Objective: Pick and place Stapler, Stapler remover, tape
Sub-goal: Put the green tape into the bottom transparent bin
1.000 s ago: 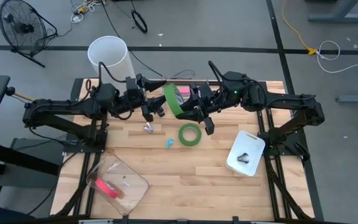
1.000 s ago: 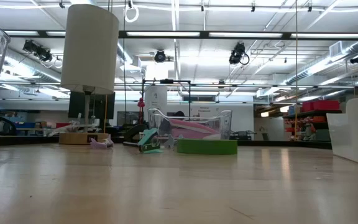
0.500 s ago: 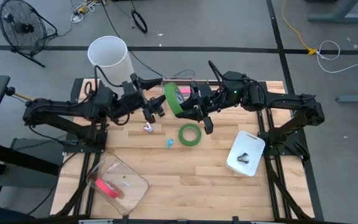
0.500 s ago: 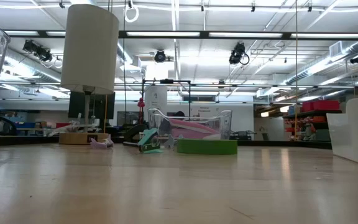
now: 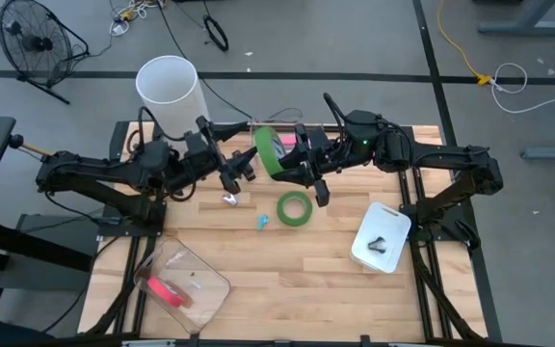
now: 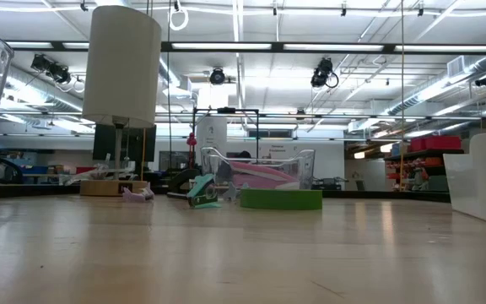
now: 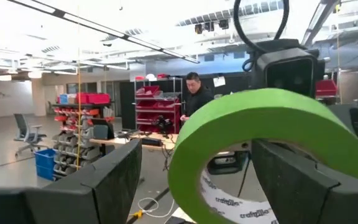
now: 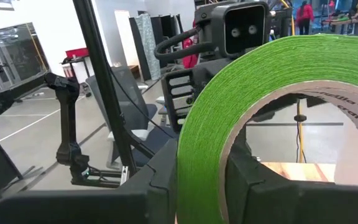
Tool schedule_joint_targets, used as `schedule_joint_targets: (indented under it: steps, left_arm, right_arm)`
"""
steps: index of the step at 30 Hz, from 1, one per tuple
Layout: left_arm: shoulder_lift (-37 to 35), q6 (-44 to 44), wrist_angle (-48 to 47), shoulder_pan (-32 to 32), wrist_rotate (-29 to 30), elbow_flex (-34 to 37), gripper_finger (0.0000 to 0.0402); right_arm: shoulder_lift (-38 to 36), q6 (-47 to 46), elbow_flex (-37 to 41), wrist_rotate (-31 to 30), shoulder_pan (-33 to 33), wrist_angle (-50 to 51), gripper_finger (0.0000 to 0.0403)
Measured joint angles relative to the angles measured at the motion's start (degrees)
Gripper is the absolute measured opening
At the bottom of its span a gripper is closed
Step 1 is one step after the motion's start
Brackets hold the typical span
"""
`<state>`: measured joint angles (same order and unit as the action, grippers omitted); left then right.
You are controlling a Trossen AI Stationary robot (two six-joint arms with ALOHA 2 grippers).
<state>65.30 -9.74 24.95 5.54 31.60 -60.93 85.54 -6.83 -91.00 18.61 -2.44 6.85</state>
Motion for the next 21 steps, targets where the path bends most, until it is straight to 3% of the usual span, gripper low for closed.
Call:
schedule_joint_targets:
  steps: [21]
  left_arm:
    - [0.02, 2.01, -5.69, -0.09, -0.87, 0.0, 0.0307]
  right_arm:
    - [0.0, 0.33, 0.0, -0.15, 0.0, 0.03, 0.0078]
